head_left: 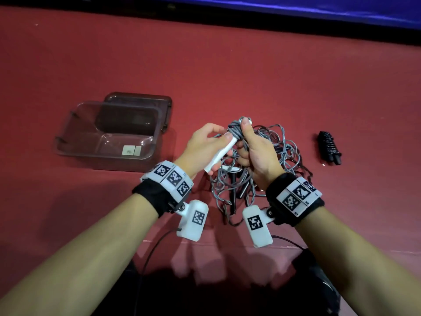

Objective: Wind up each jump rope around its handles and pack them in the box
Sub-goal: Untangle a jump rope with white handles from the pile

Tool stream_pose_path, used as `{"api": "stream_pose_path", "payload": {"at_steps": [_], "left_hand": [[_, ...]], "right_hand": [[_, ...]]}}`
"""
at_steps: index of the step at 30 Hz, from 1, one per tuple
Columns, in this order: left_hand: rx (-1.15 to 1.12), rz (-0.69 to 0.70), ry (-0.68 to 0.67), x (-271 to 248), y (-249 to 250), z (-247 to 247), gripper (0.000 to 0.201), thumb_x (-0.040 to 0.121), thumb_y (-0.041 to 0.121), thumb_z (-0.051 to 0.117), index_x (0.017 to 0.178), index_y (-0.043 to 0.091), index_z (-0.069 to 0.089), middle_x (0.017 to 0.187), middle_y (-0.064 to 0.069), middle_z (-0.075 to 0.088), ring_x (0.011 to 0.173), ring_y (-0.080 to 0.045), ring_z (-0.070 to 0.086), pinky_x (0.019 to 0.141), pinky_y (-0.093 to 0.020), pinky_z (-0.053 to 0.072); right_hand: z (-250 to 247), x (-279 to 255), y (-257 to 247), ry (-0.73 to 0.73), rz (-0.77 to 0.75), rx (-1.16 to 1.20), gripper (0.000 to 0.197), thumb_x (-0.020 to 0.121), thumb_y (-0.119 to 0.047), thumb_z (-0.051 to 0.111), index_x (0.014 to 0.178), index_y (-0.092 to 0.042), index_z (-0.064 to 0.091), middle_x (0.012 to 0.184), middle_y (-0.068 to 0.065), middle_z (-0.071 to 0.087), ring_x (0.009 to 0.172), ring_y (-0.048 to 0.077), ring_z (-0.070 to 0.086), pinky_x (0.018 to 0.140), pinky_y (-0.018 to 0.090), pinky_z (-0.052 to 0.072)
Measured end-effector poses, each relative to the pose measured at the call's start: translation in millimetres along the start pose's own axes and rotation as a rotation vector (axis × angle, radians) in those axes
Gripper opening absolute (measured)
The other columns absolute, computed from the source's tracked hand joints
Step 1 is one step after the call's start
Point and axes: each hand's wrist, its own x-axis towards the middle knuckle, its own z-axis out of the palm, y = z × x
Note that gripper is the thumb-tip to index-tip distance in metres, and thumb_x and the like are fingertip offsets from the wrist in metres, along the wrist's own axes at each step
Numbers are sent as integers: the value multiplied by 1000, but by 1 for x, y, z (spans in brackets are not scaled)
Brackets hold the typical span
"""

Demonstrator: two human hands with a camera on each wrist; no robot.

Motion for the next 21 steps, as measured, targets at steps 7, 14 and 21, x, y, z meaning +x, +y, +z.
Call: {"api": "stream_pose_path", "payload": {"at_steps": [7,14,21], "left_hand": [[133,69,66,-1,-10,5,10,103,27,58,109,23,52,72,4,71,40,-20,45,38,-21,33],[246,99,270,8,-15,-6,10,99,27,63,104,22,55,77,-6,70,39,-18,49,37,-24,38],[407,100,352,12,-23,-19,14,92,40,65,91,32,53,69,2,71,47,-23,58,45,-38,53]], "right_hand": [[0,1,9,-58,59,42,46,100,-57,51,85,-14,54,64,-5,42,50,8,21,44,21,15],[-3,-1,23,-133,88,-254,46,110,-38,36,107,-5,67,58,-4,42,44,9,23,44,22,19],[15,-13,18,-343,135,-589,25,110,-20,36,94,-8,52,45,0,45,44,19,53,51,32,44]]}}
